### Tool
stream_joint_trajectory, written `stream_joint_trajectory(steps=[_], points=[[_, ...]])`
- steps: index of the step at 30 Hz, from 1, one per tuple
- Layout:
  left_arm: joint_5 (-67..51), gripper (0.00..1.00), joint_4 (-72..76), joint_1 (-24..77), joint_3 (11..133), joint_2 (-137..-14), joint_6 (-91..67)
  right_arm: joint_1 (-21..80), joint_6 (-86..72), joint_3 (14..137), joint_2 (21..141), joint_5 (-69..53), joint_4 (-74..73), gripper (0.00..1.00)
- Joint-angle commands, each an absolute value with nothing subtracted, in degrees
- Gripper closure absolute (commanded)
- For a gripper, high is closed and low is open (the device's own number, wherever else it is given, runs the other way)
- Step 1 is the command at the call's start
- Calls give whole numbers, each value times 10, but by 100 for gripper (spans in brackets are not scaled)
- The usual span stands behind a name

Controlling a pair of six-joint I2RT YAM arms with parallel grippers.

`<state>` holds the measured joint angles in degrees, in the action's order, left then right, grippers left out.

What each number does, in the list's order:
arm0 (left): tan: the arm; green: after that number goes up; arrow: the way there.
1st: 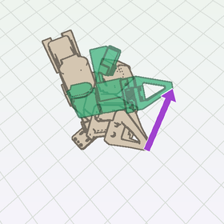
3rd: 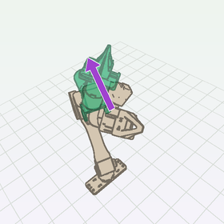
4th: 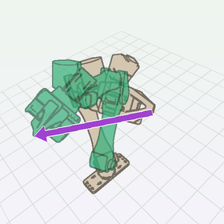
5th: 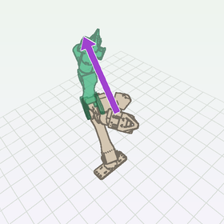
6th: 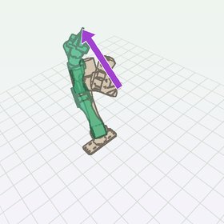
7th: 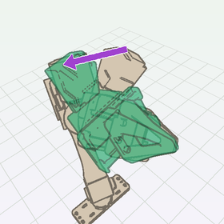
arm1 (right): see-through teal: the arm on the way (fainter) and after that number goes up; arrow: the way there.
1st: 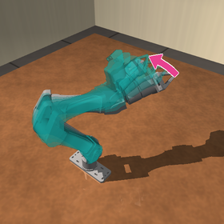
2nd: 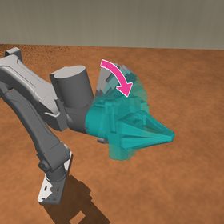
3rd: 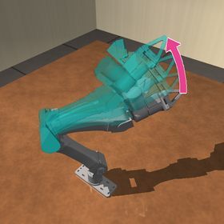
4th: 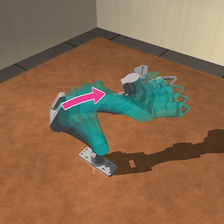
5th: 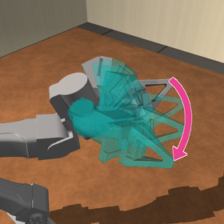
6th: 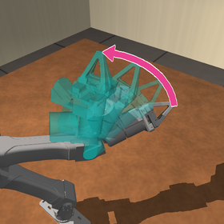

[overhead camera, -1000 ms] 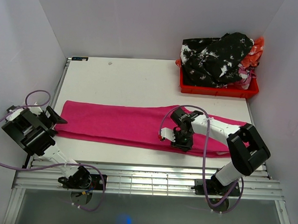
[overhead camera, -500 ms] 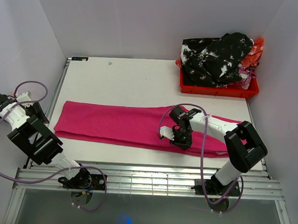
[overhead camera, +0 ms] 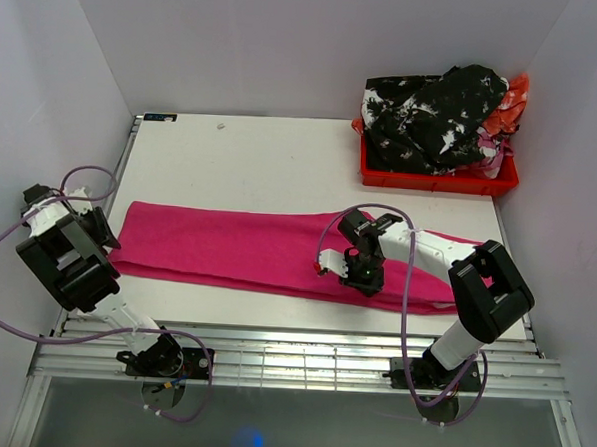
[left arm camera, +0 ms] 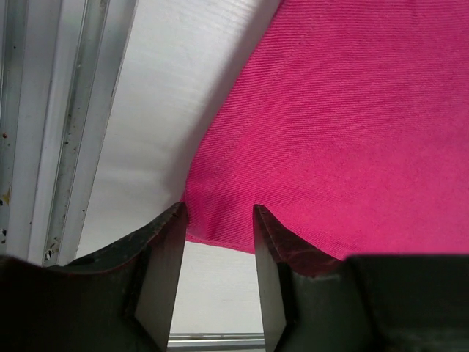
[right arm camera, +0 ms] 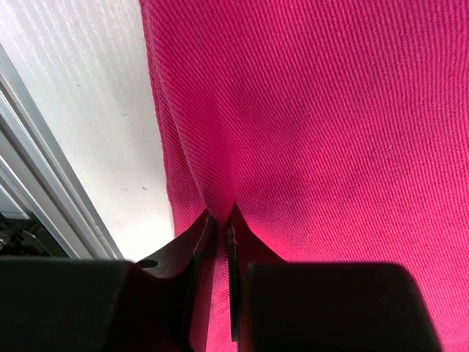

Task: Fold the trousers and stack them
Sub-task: Fold the trousers

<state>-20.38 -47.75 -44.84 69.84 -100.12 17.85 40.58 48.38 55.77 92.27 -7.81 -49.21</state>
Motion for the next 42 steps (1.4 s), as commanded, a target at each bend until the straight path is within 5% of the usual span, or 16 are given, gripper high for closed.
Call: stream_joint_trajectory(steps=[1,12,21,32,42], points=[[-170,49,-457,-446,694,-1008,156,407,481,581,925,-94,-498,87],[-155,62,-469,-435,684,-1003,160,407,481,588,931,-98,-498,91],[-188,100,-539,-435,728,-1006,150,407,480,594,930,-102,-497,92],[-172,100,-620,-435,758,-952,170,407,473,592,928,-104,-495,92],[-92,100,-499,-450,650,-999,175,407,468,590,927,-96,-496,92]])
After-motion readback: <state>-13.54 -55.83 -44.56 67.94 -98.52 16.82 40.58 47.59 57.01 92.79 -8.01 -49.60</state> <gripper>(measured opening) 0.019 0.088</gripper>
